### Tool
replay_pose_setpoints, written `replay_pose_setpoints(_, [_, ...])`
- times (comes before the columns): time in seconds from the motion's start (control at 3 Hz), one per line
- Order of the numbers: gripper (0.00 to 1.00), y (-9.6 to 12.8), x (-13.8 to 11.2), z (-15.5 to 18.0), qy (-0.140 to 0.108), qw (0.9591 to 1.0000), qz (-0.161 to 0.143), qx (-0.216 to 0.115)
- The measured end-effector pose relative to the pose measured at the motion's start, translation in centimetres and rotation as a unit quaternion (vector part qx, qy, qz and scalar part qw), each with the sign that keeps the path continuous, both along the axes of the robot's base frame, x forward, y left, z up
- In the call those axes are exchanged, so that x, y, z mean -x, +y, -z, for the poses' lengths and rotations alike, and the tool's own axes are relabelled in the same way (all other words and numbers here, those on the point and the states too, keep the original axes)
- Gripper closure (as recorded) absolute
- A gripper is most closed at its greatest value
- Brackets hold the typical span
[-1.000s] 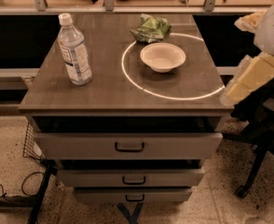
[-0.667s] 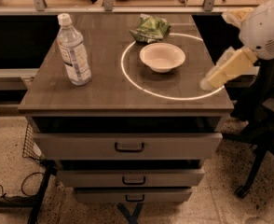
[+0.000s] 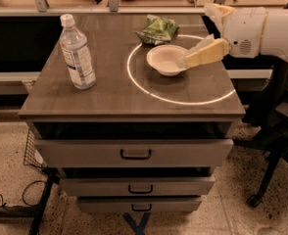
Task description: Pick blue plastic bottle
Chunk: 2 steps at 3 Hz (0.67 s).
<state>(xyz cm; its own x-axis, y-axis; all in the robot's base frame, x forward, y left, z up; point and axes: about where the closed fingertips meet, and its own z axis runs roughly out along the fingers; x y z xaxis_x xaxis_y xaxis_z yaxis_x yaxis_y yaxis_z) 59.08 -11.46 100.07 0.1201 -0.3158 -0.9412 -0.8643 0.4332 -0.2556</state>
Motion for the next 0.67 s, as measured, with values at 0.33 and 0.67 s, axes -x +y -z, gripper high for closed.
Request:
replay_pose_setpoints(0.33, [0.00,0.1,0.0,0.1,0.000,1.0000,0.000,0.001])
replay_pose_setpoints(0.67, [0.00,4.1,-1.3,3.6,0.017,0.9991,-0.029,-0.028])
